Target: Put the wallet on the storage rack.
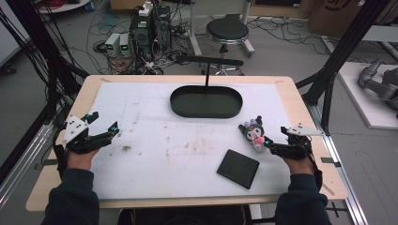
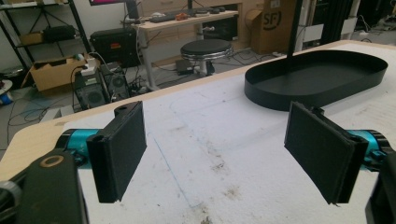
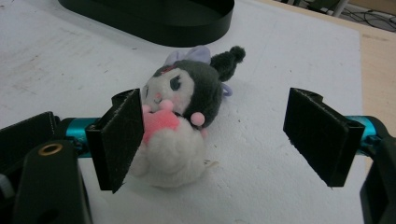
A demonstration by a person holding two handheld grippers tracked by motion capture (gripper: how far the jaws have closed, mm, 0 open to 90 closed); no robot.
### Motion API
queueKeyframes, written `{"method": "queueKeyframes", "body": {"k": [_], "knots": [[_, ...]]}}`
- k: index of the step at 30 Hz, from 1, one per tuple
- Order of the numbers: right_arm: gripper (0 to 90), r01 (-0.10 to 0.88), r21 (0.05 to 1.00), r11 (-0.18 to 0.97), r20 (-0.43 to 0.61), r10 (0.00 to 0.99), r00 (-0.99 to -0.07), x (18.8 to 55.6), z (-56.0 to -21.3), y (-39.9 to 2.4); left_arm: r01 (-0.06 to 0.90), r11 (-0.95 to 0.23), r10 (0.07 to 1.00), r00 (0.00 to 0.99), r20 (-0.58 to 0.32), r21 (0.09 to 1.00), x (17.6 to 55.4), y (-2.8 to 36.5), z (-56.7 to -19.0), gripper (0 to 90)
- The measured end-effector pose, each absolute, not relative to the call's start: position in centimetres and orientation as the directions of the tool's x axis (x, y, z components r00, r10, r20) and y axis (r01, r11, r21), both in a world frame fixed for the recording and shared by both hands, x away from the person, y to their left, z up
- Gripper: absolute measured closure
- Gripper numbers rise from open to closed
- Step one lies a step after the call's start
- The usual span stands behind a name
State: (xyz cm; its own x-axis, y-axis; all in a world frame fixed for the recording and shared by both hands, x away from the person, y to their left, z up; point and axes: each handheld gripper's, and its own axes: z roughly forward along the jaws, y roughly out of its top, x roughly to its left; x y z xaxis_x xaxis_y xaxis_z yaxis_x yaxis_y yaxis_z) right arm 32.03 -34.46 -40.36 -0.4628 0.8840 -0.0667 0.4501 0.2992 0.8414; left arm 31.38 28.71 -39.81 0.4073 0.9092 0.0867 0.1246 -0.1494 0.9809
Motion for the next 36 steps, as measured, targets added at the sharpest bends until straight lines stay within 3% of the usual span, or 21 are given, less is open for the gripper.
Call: {"method": "queueKeyframes", "body": {"k": [11,13,16,22,31,36], "knots": [[20.9,0.449,0.827,0.338,-0.041,0.833,-0.552,30.9,-40.7,-34.5,0.133,-0.151,0.907,0.413,0.084,0.979,32.0,28.2,-39.9,20.6],[21.2,0.447,0.825,0.345,-0.004,0.795,-0.606,30.6,-41.0,-34.5,0.137,-0.151,0.908,0.410,0.083,0.979,32.3,28.1,-39.9,20.6],[26.3,0.461,0.814,0.354,0.041,0.756,-0.653,30.6,-41.6,-34.5,0.138,-0.148,0.911,0.405,0.080,0.979,32.5,28.0,-39.9,20.6],[27.1,0.472,0.790,0.390,0.067,0.711,-0.700,30.6,-42.4,-33.7,0.146,-0.141,0.912,0.403,0.071,0.979,32.7,28.1,-40.1,20.6],[33.7,0.421,0.817,0.393,0.087,0.639,-0.764,30.3,-41.6,-32.6,0.159,-0.145,0.906,0.419,0.066,0.977,32.7,28.0,-40.2,20.6],[39.4,0.457,0.750,0.478,0.110,0.592,-0.799,31.4,-43.2,-30.7,0.166,-0.152,0.903,0.424,0.069,0.974,32.8,27.8,-40.2,20.6]]}}
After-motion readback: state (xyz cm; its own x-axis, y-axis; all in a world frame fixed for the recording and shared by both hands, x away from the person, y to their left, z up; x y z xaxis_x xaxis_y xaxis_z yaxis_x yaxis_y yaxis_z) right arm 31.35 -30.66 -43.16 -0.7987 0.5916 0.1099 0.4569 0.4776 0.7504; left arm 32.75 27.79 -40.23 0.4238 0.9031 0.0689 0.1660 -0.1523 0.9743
